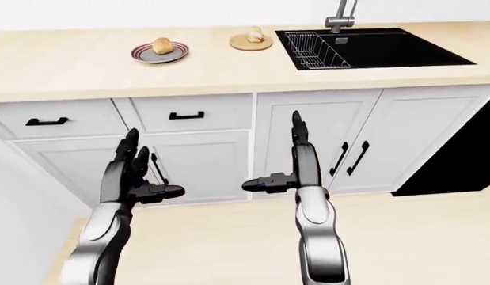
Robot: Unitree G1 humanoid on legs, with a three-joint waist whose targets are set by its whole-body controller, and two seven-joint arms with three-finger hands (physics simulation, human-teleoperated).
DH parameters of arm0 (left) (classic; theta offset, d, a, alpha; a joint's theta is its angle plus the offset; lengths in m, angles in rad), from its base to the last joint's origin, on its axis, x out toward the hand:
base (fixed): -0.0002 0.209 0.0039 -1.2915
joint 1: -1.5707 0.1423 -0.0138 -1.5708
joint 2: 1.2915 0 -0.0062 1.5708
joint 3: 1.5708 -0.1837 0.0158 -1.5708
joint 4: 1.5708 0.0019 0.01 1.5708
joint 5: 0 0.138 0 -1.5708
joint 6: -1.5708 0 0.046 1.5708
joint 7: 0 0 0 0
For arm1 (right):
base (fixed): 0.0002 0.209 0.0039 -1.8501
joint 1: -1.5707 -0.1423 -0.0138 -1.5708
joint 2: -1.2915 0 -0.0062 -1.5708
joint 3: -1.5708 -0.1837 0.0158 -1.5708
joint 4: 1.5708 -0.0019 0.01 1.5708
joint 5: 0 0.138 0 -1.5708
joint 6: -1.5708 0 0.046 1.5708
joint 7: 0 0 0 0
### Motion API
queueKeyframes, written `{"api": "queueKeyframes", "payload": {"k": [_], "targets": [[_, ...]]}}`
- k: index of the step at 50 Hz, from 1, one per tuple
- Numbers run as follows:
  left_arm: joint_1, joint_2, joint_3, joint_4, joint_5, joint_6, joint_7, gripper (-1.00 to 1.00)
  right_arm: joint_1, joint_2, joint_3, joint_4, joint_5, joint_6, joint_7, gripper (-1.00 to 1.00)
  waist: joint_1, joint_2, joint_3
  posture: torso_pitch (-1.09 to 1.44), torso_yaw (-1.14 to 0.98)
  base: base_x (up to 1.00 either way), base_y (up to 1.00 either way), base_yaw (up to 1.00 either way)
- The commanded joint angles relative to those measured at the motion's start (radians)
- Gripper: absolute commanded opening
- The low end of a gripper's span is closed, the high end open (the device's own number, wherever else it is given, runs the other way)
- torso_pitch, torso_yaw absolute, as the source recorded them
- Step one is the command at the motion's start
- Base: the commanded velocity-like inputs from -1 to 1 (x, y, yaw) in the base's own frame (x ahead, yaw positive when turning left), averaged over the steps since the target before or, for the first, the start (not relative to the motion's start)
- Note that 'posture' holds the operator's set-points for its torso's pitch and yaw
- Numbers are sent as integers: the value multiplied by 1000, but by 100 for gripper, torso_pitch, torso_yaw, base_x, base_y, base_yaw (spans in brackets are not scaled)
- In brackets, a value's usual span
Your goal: Place all breads on the cutting board.
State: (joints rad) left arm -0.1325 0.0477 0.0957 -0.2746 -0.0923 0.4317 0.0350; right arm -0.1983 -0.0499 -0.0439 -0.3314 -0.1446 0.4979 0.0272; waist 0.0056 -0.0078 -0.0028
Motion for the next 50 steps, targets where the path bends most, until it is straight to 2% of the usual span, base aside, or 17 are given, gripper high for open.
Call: {"api": "queueKeyframes", "payload": {"k": [1,6,11,14,15,19,23,28,35,36,37,41,46,48,50], "targets": [[-32,11,10,-41,-8,5,6,100,-25,2,6,-45,-4,25,-2,100,0,1,-16,0,0,0,0,0],[-50,23,23,-70,-15,55,16,100,-52,-2,5,-52,-9,59,1,100,-2,3,-15,0,0,0,0,0],[-108,40,40,-100,-35,138,31,100,-112,-7,14,-118,-30,166,-2,100,0,5,-11,0,0,0,0,0],[-194,71,61,-128,-56,244,50,100,-174,-16,14,-148,-30,248,32,100,-1,8,-9,0,0,0,0,0],[-241,77,89,-126,-89,288,62,100,-201,-16,13,-165,-28,288,37,100,-2,9,-8,0,0,0,0,0],[-337,124,99,-142,-129,384,100,100,-284,-26,12,-192,-30,383,41,100,-3,10,-4,0,0,0,0,0],[-456,171,119,-101,-168,452,127,100,-439,-59,-5,-180,-27,500,56,100,-3,13,-2,0,0,0,0,0],[-536,212,116,-49,-191,476,141,100,-541,-63,-8,-114,-6,526,42,100,-4,19,5,0,0,0,0,0],[-755,293,141,74,-237,536,163,100,-749,-86,-40,27,67,550,9,100,-6,23,11,0,0,1,0,0],[-771,302,139,88,-242,536,165,100,-771,-87,-42,42,78,555,2,100,-6,23,18,0,0,5,0,0],[-784,310,140,99,-247,538,169,100,-794,-90,-48,66,92,553,-3,100,-7,26,-3,0,0,6,0,0],[-810,327,138,121,-260,542,178,100,-882,-129,-60,150,132,543,-14,100,-8,26,12,0,0,12,0,0],[-829,328,130,129,-268,550,188,100,-927,-152,-54,212,157,527,-21,100,-9,9,34,0,0,19,0,0],[-845,337,123,170,-260,525,181,100,-939,-156,-54,228,165,526,-23,100,-10,16,31,0,0,20,0,0],[-851,330,118,196,-258,514,181,100,-945,-162,-49,261,166,503,-22,100,-5,14,26,0,0,20,0,0]]}}
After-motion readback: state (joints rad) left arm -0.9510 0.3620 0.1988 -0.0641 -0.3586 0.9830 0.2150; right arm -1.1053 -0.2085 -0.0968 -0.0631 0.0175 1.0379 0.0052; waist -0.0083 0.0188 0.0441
